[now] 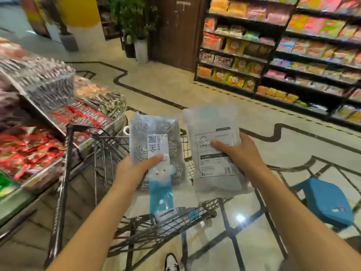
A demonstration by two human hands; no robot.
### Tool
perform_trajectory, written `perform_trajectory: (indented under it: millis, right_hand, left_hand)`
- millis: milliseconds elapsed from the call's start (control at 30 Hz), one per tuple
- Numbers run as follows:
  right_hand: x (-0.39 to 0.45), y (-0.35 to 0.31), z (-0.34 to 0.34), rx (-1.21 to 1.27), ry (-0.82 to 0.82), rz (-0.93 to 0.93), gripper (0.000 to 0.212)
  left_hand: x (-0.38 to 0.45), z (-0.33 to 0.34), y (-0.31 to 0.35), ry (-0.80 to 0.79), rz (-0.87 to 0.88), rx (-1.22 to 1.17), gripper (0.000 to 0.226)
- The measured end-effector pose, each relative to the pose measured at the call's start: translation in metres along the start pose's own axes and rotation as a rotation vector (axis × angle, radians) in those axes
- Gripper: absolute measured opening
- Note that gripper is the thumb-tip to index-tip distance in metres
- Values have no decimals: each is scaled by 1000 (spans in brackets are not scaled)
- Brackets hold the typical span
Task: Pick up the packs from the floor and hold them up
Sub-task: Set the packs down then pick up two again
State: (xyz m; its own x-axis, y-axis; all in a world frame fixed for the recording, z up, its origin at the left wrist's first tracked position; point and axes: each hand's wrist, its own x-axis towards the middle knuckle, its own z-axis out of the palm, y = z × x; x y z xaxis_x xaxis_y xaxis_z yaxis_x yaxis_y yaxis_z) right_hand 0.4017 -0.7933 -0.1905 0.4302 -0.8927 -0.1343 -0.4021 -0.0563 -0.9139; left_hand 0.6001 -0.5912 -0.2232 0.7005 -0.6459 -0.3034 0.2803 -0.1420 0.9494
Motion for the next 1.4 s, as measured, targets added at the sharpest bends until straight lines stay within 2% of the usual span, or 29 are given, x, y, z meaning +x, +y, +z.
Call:
perform_trajectory:
  millis: [100, 233, 300, 467, 633, 733, 900, 1033, 1133, 1200, 1333, 1400]
  right_hand:
    - [49, 13, 28, -17, -40, 32, 67]
    - [96, 40, 65, -72, -153, 72, 48]
    - [117, 61, 82, -109, -193, 95, 52]
    - [150, 120, 115, -176, -282, 199, 51]
    - [180, 181, 147, -282, -367, 303, 75]
    - [201, 222, 166, -319, -422, 318, 72]
    - [231, 308, 193, -363, -430, 360, 82]
    - [233, 350, 204, -438, -463, 375, 72]
    - [230, 387, 210, -488, -475, 416, 76]
    - [226, 397, 212, -485, -461, 444, 76]
    - [228, 417, 219, -425, -404, 481, 81]
    - [226, 418, 224, -409, -418, 481, 75]
  left_hand:
    - [41, -7, -26, 55, -71, -17, 35]
    - [87, -10, -64, 108, -153, -36, 30]
    - [107, -13, -86, 153, -203, -38, 33]
    - [136, -14, -139, 257, -285, -26, 22]
    - [163, -9, -196, 322, -417, 33, 31]
    - [184, 0, -232, 335, -495, 82, 46]
    - [220, 14, -301, 398, -587, 29, 44]
    - [231, 30, -341, 420, -661, 44, 43]
    - [234, 40, -379, 439, -743, 88, 41]
    - [231, 39, -390, 477, -772, 125, 37]
    - [226, 35, -413, 496, -783, 178, 51]
    - [224, 34, -418, 521, -772, 221, 46]
